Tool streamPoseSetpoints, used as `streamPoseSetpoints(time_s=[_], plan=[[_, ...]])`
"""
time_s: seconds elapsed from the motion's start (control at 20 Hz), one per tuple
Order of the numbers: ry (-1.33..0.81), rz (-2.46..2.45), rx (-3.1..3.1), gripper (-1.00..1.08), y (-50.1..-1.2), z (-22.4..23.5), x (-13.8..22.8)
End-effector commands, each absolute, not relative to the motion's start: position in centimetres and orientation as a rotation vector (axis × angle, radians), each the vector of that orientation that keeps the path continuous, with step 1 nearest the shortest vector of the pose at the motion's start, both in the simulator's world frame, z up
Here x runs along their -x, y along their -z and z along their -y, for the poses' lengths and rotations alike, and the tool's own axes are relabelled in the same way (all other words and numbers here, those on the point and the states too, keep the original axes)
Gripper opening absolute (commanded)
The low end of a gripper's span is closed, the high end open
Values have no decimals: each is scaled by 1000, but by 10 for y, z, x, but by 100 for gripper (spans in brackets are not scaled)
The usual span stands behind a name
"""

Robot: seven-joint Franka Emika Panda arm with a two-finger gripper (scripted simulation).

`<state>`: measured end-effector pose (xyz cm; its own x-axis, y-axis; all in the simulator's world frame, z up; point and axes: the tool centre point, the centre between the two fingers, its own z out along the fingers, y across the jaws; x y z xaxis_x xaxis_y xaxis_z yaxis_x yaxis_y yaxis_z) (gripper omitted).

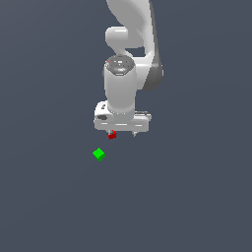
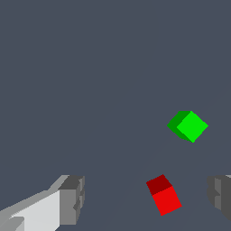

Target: Stack the red cube on top of the green cube.

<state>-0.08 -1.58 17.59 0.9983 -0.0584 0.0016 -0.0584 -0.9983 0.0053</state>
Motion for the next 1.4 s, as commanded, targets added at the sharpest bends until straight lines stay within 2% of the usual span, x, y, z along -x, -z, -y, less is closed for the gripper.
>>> streamPoseSetpoints(time_s=[0.0, 0.55, 1.35], plan=[[-2, 92, -3135, 100, -176, 16, 1], [-2, -12, -3137, 100, -160, 22, 20], [-1, -435, -3110, 100, -95, 61, 89]])
